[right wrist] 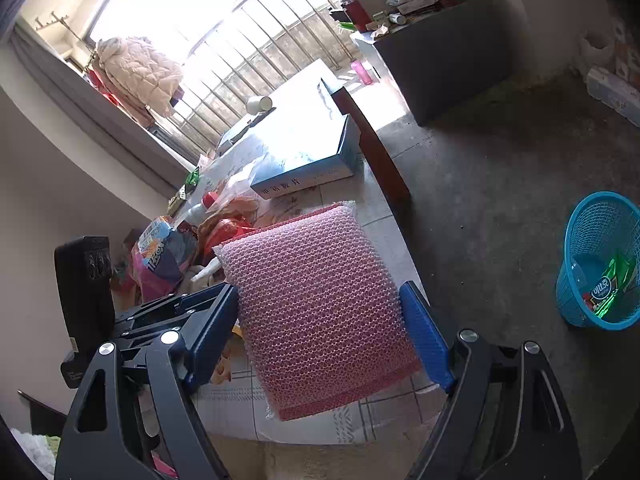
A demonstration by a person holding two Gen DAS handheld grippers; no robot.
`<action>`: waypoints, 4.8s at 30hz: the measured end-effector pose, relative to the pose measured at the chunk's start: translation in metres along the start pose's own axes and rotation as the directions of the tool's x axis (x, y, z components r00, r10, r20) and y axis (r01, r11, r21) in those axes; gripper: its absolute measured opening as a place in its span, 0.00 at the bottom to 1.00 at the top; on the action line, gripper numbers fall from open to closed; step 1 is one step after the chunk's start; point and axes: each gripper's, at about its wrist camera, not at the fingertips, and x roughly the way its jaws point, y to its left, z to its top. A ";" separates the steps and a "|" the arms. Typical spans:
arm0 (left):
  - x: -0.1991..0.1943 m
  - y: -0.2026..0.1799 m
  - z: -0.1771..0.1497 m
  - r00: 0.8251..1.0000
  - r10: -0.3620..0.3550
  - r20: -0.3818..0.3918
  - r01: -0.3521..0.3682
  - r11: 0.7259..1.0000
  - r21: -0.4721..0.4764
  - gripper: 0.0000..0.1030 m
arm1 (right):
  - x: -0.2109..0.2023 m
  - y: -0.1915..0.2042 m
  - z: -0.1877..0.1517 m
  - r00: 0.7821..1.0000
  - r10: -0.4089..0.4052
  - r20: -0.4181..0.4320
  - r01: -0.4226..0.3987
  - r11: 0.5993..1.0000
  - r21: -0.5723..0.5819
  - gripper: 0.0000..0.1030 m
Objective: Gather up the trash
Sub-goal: 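Grasp the pink scrubbing pad with the right tool while the left tool grasps the yellow Enaak packet, then lift the pad and packet and carry both toward the blue wastebasket, then open both tools to drop the pad and packet into the wastebasket, then move both tools back to the table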
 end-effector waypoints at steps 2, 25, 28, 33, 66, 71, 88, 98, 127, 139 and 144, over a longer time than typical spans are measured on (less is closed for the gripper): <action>0.012 -0.007 -0.003 0.998 -0.046 -0.049 0.046 0.999 -0.007 0.30 | -0.002 -0.006 -0.002 1.000 -0.001 0.006 0.001 1.000 0.011 0.77; 0.001 -0.017 0.009 0.999 -0.034 0.041 0.035 0.999 -0.019 0.31 | -0.026 -0.031 -0.024 0.999 -0.025 0.034 0.024 0.998 0.053 0.77; 0.007 -0.010 0.003 1.000 -0.021 0.004 0.021 0.999 -0.046 0.30 | -0.024 -0.020 -0.031 0.996 -0.086 0.021 0.086 0.996 -0.004 0.77; 0.003 0.003 -0.018 0.999 -0.043 -0.024 0.041 0.996 -0.084 0.30 | -0.012 -0.008 -0.038 0.979 -0.205 0.007 0.204 0.974 -0.100 0.77; -0.011 0.011 -0.066 0.888 -0.452 0.084 0.441 0.785 -0.435 0.38 | -0.004 0.007 -0.044 0.973 -0.224 0.060 0.230 0.963 -0.142 0.76; 0.002 -0.007 -0.067 0.928 -0.372 0.022 0.348 0.843 -0.411 0.24 | -0.004 0.008 -0.045 0.973 -0.222 0.064 0.229 0.962 -0.146 0.76; -0.040 -0.057 -0.021 0.967 -0.226 0.120 0.241 0.962 -0.129 0.11 | -0.107 -0.062 -0.026 0.954 -0.170 0.247 0.158 0.985 0.066 0.74; -0.030 -0.128 0.016 0.964 -0.249 0.094 0.241 0.967 0.085 0.11 | -0.152 -0.137 -0.043 0.918 -0.264 0.296 0.194 0.950 0.246 0.74; 0.270 -0.346 0.126 0.960 -0.190 -0.205 0.237 0.942 0.239 0.62 | -0.056 -0.420 -0.016 0.937 -0.321 0.135 0.118 0.659 0.743 0.82; 0.187 -0.326 0.113 0.951 -0.282 -0.129 0.306 0.920 0.245 0.62 | -0.100 -0.372 -0.062 0.924 -0.325 0.201 0.094 0.704 0.703 0.82; 0.122 -0.296 0.092 0.950 -0.307 -0.056 0.312 0.918 0.245 0.62 | -0.127 -0.322 -0.078 0.917 -0.327 0.226 0.110 0.754 0.648 0.82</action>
